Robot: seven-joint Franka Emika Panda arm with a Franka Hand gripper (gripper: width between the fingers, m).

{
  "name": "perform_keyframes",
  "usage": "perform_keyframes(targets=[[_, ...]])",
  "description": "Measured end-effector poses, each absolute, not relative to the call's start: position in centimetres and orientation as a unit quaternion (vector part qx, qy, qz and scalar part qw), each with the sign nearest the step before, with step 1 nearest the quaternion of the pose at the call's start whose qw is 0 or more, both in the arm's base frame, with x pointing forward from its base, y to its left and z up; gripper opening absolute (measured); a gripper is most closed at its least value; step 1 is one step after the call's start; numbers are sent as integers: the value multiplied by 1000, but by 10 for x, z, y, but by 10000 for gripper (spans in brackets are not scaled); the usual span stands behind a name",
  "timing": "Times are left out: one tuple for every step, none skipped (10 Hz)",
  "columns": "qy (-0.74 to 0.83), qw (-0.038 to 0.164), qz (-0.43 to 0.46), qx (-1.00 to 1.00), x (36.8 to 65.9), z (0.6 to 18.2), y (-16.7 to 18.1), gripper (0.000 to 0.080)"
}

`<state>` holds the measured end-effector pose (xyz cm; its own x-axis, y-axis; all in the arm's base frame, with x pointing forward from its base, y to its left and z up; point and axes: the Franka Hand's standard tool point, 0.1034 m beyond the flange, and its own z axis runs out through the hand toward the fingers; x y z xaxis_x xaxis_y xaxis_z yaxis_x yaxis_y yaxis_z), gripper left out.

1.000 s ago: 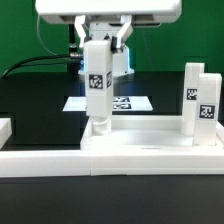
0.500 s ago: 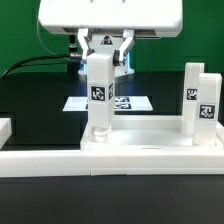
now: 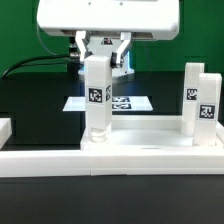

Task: Assemble desk

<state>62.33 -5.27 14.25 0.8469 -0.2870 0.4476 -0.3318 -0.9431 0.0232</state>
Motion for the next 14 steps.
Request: perform_keyframes(targets=[[-161, 51, 224, 960, 623, 141, -53, 287], [-160, 51, 222, 961, 622, 138, -52, 287], [-158, 51, 221, 961, 622, 137, -50, 287], [-159, 52, 220, 961, 621, 135, -50, 287], [-158, 52, 219, 961, 621, 134, -50, 287], [-159, 53, 218, 962, 620, 132, -50, 287], [-158, 54, 217, 962, 620, 131, -52, 287], [-158, 54, 221, 961, 619, 131, -51, 287], [-156, 55, 227, 960, 619, 130, -51, 287], [-156, 55, 231, 959, 618, 130, -51, 287], [-157, 55, 231, 959, 618, 130, -51, 287], [-156, 55, 231, 959, 618, 130, -51, 368], [-156, 55, 231, 959, 618, 130, -51, 368], [-156, 55, 231, 959, 618, 130, -51, 515]])
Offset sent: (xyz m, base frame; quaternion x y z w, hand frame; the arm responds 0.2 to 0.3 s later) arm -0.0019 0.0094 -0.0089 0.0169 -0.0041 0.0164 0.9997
